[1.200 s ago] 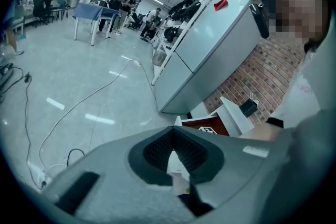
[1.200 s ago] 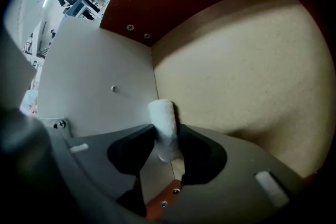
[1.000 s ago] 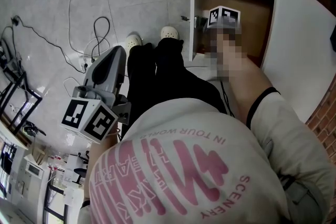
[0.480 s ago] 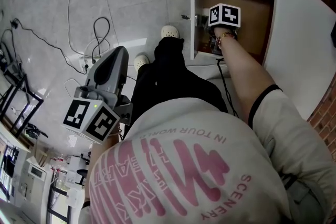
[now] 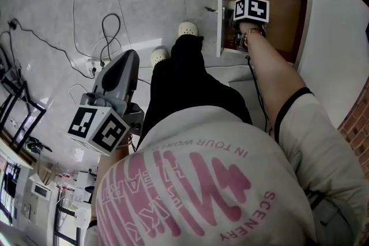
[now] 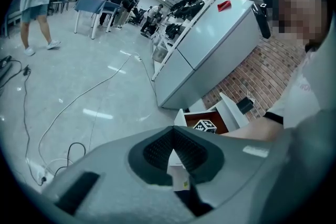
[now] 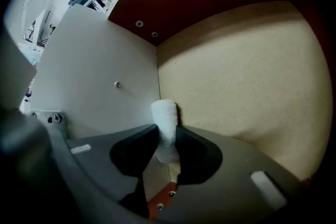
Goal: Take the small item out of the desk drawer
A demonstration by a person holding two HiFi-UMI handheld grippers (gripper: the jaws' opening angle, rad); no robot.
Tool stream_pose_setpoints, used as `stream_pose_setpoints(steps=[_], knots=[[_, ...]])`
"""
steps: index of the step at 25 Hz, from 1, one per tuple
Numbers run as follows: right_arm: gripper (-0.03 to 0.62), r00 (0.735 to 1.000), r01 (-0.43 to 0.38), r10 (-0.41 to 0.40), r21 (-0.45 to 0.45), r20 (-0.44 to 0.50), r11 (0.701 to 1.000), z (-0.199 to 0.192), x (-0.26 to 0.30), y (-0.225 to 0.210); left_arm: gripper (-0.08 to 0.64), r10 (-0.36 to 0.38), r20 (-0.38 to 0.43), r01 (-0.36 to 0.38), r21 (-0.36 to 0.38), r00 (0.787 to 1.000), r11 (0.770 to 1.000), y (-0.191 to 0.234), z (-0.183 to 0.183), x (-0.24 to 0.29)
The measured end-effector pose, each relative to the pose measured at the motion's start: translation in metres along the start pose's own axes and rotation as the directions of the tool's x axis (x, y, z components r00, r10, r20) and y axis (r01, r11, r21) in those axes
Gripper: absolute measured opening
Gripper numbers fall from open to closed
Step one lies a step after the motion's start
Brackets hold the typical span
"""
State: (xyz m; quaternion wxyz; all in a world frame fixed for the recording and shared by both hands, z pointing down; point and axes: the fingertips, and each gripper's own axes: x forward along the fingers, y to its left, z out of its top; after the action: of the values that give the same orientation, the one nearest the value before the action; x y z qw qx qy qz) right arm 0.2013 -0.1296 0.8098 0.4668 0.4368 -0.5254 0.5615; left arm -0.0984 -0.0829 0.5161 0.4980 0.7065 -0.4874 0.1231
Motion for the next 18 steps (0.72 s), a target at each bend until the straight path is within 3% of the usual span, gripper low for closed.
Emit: stream_pose_setpoints(steps=[6,18], knots=[[0.120,0.999,0.044,-0.044,0.050,0.011,0.998,-0.002,-0.002,0.000,0.006,0.007,0.007,-0.007,0.003,1.000,1.000,0.012,0.000,-0.016],[0.120,0.996,0.074,-0.077,0.047,0.054,0.996,0.000,-0.025,0.008,0.006,-0.020,0.039,0.018,0.055,0.999,0.998,0.005,0.009,-0.038]])
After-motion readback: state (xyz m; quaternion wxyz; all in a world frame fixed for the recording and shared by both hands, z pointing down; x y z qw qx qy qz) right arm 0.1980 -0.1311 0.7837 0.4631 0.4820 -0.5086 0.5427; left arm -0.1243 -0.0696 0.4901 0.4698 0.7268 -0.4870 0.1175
